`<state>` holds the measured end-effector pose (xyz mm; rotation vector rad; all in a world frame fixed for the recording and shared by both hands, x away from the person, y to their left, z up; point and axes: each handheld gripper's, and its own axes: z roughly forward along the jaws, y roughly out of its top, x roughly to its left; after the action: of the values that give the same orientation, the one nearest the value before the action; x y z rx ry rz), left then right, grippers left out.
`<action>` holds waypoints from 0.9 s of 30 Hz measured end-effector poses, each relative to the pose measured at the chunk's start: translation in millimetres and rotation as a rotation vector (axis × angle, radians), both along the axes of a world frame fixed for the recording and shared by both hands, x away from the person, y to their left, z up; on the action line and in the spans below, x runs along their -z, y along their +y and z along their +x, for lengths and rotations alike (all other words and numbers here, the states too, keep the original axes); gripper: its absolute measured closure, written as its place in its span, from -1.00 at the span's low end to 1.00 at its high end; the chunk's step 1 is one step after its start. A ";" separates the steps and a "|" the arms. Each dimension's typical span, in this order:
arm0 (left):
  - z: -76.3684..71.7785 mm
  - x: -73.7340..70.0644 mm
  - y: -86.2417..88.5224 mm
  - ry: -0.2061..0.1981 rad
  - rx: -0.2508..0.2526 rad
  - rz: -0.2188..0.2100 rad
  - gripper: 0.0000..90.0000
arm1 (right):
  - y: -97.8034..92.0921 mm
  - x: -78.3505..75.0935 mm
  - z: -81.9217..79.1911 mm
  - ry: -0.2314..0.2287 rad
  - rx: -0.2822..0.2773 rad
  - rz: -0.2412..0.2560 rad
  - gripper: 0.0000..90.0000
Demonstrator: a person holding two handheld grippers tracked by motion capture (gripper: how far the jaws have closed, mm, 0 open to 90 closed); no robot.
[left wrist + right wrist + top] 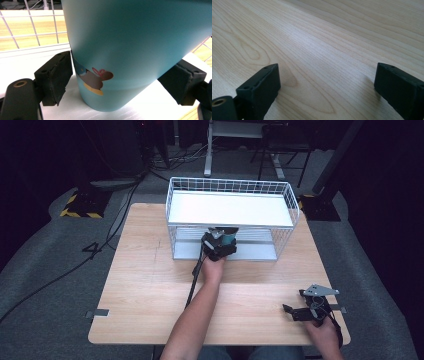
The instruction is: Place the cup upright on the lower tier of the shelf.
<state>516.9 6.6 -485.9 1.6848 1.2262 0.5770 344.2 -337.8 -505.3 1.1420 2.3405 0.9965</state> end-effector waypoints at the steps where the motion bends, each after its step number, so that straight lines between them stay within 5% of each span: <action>1: -0.9 -0.8 0.5 -0.002 0.002 0.006 -0.65 | 0.0 0.0 0.0 0.000 0.000 0.000 -0.84; 10: -11.1 -6.3 6.8 0.001 0.042 -0.029 -0.66 | 0.4 -0.1 0.5 0.000 0.002 0.001 -0.84; 12: -13.3 -9.5 14.4 -0.026 0.104 -0.021 -0.67 | 0.5 0.0 0.5 0.001 0.001 0.002 -0.84; 13: -18.0 -11.1 14.1 -0.015 0.034 -0.023 -0.67 | 0.4 -0.1 0.6 0.001 0.001 0.001 -0.84; 15: -21.8 -13.4 16.9 -0.014 0.027 -0.022 -0.66 | 0.5 -0.1 0.5 0.001 0.002 0.001 -0.84; 21: -38.3 -18.6 28.0 -0.013 0.048 -0.059 -0.68 | 0.3 0.0 0.6 0.001 -0.001 0.002 -0.84; 27: -59.3 -28.1 43.4 -0.019 0.066 -0.048 -0.72 | 0.7 -0.1 1.7 0.001 -0.010 0.001 -0.83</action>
<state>457.6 50.1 -457.7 1.6694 1.1572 0.5186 345.9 -337.0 -505.1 1.1328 2.3491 1.0002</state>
